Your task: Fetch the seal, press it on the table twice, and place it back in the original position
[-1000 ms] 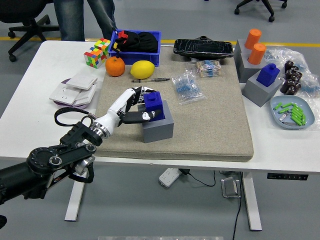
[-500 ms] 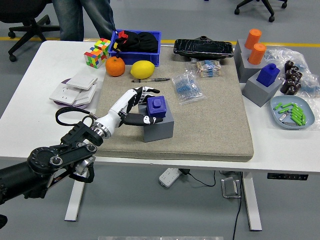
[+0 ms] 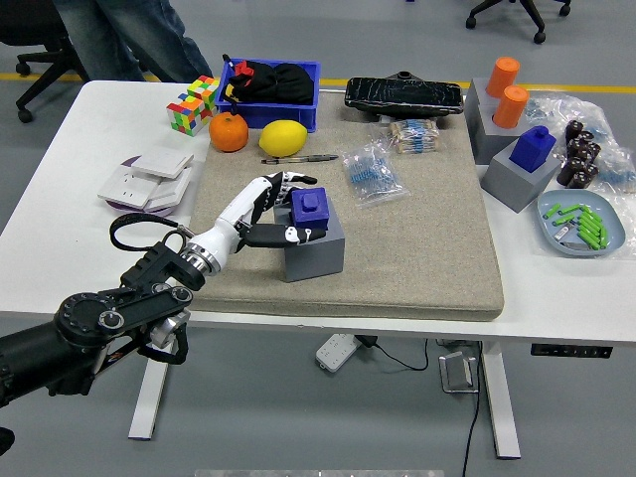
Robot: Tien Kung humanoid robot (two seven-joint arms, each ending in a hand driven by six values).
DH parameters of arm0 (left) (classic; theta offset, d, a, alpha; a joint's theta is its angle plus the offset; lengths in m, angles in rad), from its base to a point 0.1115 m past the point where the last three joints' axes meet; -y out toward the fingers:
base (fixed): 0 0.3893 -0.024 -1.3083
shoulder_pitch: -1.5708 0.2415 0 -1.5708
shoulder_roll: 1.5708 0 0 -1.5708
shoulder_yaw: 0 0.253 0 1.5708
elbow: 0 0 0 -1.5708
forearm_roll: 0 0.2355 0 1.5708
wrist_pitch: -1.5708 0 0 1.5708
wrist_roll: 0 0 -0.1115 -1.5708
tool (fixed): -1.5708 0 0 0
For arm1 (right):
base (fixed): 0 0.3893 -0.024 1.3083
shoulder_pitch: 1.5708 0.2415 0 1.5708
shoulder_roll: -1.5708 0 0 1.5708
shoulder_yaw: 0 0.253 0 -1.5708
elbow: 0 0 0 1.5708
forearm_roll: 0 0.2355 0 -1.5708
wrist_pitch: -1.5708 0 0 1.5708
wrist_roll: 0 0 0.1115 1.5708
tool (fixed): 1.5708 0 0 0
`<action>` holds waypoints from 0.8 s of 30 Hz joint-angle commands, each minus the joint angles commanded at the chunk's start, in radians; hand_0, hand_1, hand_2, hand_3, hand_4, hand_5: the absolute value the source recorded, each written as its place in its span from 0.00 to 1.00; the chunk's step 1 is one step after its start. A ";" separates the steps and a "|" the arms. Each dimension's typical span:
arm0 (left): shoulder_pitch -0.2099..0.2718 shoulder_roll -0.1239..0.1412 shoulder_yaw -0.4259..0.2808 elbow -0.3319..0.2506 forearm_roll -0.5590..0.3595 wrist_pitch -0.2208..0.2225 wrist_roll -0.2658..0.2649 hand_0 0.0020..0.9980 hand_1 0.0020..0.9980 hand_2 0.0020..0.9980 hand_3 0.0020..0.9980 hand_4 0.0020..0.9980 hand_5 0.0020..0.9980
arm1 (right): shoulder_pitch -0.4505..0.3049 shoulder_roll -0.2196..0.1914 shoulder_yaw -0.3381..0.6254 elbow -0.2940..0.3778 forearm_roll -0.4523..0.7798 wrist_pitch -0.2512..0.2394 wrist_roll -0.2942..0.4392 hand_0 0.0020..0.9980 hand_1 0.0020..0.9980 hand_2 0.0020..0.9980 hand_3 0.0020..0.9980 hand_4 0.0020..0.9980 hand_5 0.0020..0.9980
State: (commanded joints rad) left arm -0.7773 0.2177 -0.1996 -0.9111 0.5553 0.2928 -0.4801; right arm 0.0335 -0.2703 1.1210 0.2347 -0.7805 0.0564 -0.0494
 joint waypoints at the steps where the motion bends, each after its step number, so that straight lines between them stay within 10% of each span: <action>1: 0.000 0.000 0.000 0.000 -0.002 0.001 -0.002 0.76 0.71 0.64 0.73 1.00 0.12 | 0.000 0.000 0.000 0.000 0.000 0.000 0.000 0.72 0.68 0.64 0.61 0.71 0.51; 15: -0.003 -0.001 -0.005 -0.002 -0.010 0.015 -0.014 0.71 0.62 0.52 0.68 0.97 0.05 | -0.001 0.000 -0.002 0.000 0.004 -0.003 0.004 0.72 0.68 0.64 0.61 0.71 0.51; 24: -0.006 0.001 -0.021 0.004 -0.002 0.015 -0.004 0.78 0.73 0.66 0.74 0.98 0.06 | 0.000 0.001 -0.001 0.000 0.004 -0.003 0.005 0.72 0.68 0.64 0.61 0.71 0.51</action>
State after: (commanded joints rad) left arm -0.7831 0.2185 -0.2208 -0.9076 0.5532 0.3083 -0.4839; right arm 0.0339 -0.2691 1.1203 0.2349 -0.7765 0.0533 -0.0444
